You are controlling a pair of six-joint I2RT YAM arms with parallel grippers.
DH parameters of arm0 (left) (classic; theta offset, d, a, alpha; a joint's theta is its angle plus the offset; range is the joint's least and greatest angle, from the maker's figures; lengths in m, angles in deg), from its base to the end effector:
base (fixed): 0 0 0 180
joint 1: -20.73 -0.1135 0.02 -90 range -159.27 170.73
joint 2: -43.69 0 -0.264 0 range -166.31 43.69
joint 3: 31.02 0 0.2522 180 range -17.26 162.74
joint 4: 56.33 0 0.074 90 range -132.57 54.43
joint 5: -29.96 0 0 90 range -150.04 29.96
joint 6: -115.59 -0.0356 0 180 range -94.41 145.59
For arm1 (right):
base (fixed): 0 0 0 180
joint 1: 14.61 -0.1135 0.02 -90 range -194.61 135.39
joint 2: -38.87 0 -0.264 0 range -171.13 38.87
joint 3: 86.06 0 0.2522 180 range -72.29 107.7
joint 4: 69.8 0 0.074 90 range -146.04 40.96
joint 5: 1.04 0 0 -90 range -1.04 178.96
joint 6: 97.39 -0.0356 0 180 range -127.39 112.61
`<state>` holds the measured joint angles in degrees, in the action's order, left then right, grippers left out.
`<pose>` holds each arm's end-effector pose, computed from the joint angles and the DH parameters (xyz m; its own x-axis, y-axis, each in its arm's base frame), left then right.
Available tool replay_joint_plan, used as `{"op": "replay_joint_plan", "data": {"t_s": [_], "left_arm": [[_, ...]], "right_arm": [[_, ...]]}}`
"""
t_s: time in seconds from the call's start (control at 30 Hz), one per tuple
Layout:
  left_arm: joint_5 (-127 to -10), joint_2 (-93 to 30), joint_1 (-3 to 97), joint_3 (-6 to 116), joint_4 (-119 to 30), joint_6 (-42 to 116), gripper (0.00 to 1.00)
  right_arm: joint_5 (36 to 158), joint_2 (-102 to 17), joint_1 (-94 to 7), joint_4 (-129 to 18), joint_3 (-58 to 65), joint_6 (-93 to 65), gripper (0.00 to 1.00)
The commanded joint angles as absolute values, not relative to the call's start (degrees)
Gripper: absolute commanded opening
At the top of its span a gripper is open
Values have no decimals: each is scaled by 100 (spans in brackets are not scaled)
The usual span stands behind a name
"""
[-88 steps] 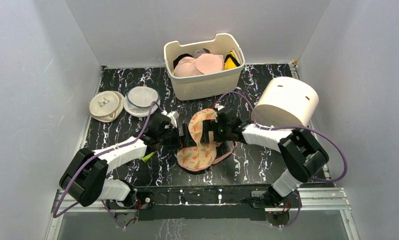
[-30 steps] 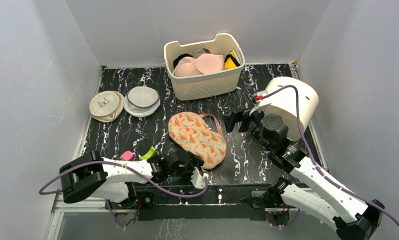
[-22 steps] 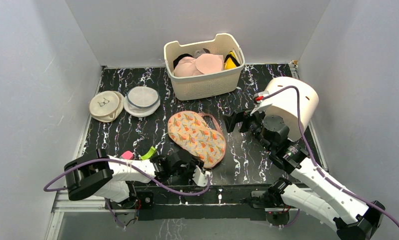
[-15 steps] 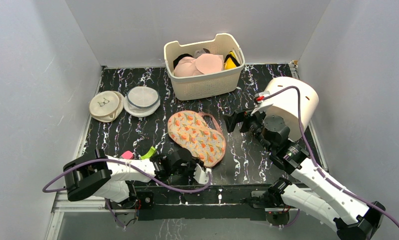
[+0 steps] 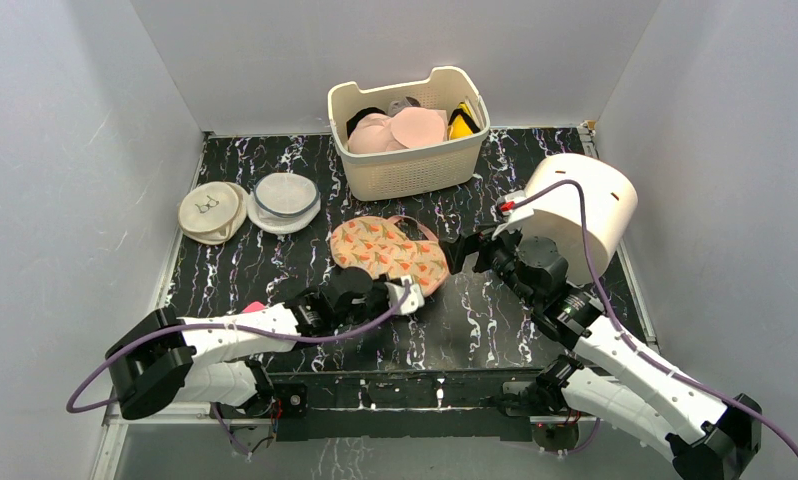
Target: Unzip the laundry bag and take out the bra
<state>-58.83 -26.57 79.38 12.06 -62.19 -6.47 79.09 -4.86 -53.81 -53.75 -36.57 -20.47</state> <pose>0.1345 -0.2193 0.2069 0.2875 0.5482 -0.7854 0.8153 0.2902 0.5010 0.1491 0.1138 0.3018 -0.2462 0.0869 -0.9653 -0.4479 0.8730 0.1928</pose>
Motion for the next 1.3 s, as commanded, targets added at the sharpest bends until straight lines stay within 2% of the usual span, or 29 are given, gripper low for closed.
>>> {"op": "replay_joint_plan", "data": {"t_s": [0.0, 0.1, 0.23, 0.43, 0.6, 0.67, 0.77, 0.87, 1.0, 1.27], "left_arm": [[-4859, -2513, 7670, 1727, -6292, 721, 0], [-4804, -2510, 7508, 1906, -6118, 1004, 0], [-5044, -2391, 7494, 1982, -5977, 1118, 0], [-5177, -2269, 7456, 2007, -5918, 1212, 0], [-5211, -2260, 7450, 2029, -5905, 1241, 0], [-5239, -2270, 7451, 2037, -5901, 1275, 0], [-5292, -2309, 7447, 2074, -5852, 1298, 0], [-5331, -2335, 7444, 2098, -5840, 1340, 0], [-5405, -2495, 7433, 2206, -5737, 1471, 0], [-5688, -3065, 7393, 2648, -5390, 2137, 0]], "right_arm": [[8280, -279, -5350, -6055, -3964, -1785, 98], [8991, -218, -5352, -6881, -4464, -1668, 98], [10816, -435, -5411, -7331, -4793, -684, 94], [10576, -967, -5738, -7375, -4857, -231, 80], [10292, -1440, -5956, -8439, -5181, -235, 79], [10319, -1765, -5983, -8806, -5182, -353, 72], [10323, -2176, -6069, -9332, -5182, -669, 67], [9562, -2516, -6152, -9775, -5394, -1250, 67], [8005, -2962, -6154, -9478, -4964, -2153, 67], [7879, -3444, -6162, -9976, -5045, -2567, 69]]}}
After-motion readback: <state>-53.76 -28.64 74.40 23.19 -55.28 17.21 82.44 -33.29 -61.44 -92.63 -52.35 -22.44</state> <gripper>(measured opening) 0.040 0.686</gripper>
